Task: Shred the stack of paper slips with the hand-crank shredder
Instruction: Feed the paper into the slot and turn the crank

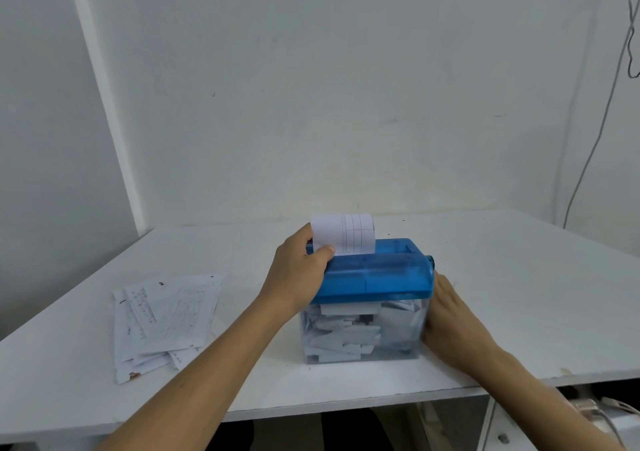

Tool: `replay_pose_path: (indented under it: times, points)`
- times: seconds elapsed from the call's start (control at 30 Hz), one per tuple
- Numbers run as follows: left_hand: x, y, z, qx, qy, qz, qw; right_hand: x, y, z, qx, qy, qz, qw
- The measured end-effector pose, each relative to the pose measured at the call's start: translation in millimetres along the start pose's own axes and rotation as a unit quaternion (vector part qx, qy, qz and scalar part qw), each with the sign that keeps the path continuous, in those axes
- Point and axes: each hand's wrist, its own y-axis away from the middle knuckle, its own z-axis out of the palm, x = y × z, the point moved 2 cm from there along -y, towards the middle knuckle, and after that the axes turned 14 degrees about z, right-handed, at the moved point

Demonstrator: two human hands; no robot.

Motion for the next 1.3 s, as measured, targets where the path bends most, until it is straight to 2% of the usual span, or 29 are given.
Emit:
replay_pose_path:
  times: [0.1, 0.3, 0.5, 0.6, 0.67, 0.8, 0.97, 1.03, 1.1, 1.2, 1.3]
  points:
    - [0, 1, 1, 0.005, -0.005, 0.001, 1.0, -2, 3, 0, 0.024, 0.014, 0.004, 1.0]
    - [-1, 2, 1, 0.015, 0.011, -0.001, 1.0, -5, 13, -8, 0.021, 0.056, 0.1, 0.993]
    - [5, 3, -3, -0.026, -0.013, -0.029, 0.999, -17, 24, -31, 0.026, 0.146, 0.128, 0.981]
    - [5, 1, -4, -0.046, -0.028, -0.02, 0.998, -29, 20, -56, -0.022, 0.179, 0.15, 0.972]
    - [8, 0, -6, -0.058, -0.026, -0.018, 0.998, -36, 13, -76, -0.089, 0.189, 0.165, 0.964]
    - [8, -1, -7, -0.074, -0.025, -0.016, 0.997, -48, -13, -109, -0.254, 0.091, 0.213, 0.939]
    - [10, -5, -9, -0.088, -0.041, -0.01, 0.995, -56, -31, -131, -0.308, 0.061, 0.245, 0.917]
    - [9, -6, -9, -0.091, -0.038, -0.008, 0.995, -58, -32, -136, -0.291, 0.063, 0.245, 0.923]
    - [8, -6, -8, -0.093, -0.044, -0.006, 0.995, -59, -34, -138, -0.23, 0.064, 0.233, 0.943]
    - [6, -6, -9, -0.098, -0.046, -0.007, 0.994, -56, -43, -136, -0.073, 0.04, 0.192, 0.978]
    - [7, -4, -8, -0.1, -0.038, -0.005, 0.994, -53, -56, -125, 0.067, 0.041, 0.154, 0.985]
